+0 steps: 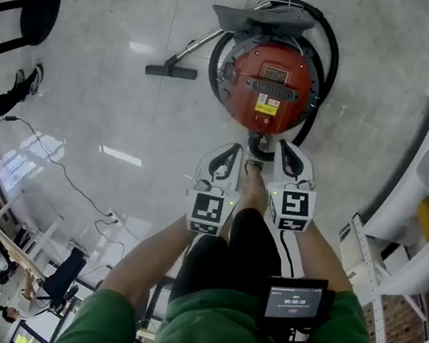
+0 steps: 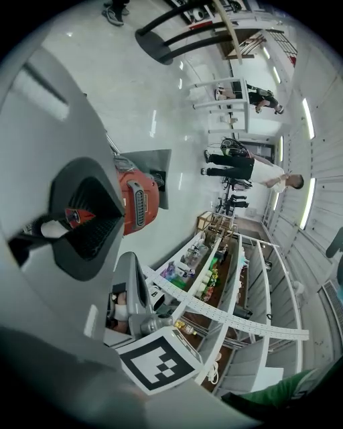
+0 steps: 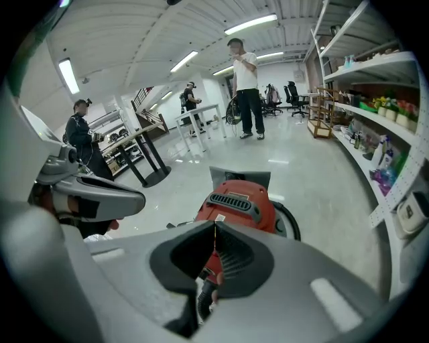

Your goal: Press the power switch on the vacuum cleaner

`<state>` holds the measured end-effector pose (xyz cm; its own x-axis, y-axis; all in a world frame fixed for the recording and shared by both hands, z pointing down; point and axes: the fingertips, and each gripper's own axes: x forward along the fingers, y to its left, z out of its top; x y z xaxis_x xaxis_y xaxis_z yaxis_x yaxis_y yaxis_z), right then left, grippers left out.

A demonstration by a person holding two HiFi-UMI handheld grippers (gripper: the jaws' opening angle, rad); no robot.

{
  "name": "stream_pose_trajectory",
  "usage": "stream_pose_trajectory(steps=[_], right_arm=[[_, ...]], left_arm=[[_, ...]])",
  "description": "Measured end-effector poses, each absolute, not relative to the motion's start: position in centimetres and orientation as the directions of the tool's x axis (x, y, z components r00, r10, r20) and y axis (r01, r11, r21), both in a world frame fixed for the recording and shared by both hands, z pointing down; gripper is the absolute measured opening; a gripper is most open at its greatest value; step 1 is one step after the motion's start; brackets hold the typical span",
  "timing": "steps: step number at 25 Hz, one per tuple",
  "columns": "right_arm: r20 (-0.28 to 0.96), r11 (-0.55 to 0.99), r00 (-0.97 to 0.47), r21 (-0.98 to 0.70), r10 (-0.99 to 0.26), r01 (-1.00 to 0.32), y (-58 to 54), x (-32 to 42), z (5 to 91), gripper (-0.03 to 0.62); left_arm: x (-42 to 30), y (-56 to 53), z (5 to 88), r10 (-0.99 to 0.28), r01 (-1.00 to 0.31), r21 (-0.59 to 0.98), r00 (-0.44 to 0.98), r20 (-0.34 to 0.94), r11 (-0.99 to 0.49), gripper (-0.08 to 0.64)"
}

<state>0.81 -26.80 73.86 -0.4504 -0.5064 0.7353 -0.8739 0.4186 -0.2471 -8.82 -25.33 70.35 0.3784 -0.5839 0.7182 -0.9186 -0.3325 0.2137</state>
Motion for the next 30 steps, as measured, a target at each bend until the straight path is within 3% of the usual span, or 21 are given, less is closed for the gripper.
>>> stream_pose_trajectory(steps=[16, 30], right_arm=[[0.769, 0.476, -0.470, -0.248, -0.433, -0.844, -26.2, -0.9, 82.2, 0.008], [0.755, 0.534, -0.508, -0.251, -0.414, -0.808, -26.1, -1.3, 84.4, 0.025]], left_arm=[[-9.5, -24.3, 78.0, -0.547, -0.923, 0.217, 0.366, 0.753, -0.318, 0.008], [-8.2, -24.4, 82.0, -0.525, -0.925, 0.220, 0.360, 0.771, -0.310, 0.008]])
